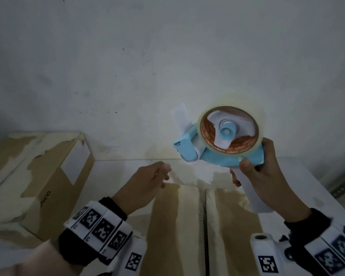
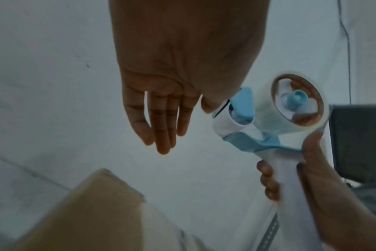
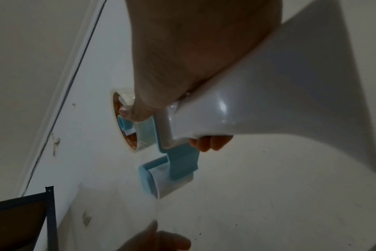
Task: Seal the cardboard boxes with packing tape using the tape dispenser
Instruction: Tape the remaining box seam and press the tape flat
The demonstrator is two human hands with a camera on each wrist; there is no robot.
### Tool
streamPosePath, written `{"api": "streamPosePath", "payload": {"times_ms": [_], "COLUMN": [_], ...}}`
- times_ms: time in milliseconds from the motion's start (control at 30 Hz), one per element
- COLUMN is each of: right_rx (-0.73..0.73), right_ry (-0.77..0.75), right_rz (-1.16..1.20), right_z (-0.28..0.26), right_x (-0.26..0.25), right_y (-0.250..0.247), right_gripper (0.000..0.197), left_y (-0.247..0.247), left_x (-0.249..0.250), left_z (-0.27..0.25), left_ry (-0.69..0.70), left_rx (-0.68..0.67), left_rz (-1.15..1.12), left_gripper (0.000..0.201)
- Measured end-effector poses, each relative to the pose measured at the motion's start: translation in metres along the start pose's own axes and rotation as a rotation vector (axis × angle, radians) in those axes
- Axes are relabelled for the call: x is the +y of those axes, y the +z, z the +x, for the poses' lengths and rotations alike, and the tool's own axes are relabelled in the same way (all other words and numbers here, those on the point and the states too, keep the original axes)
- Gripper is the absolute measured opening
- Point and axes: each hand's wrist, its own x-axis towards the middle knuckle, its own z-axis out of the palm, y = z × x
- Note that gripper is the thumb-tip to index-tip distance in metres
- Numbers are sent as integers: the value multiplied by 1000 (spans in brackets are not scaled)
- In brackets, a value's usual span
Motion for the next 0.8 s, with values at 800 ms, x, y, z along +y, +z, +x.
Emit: {"api": "streamPosePath", "payload": {"times_ms": [800], "right_rx": [-19], "right_ry": [-56], "right_rz": [90], "right_z": [-12], "right_x": [3], "right_y": [9], "right_gripper": [96], "left_y": [6], "left_x": [37], "left_z": [17], "left_ry": [-323], "left_rx": [-157], "left_rz": [-780], "left_gripper": [23]}}
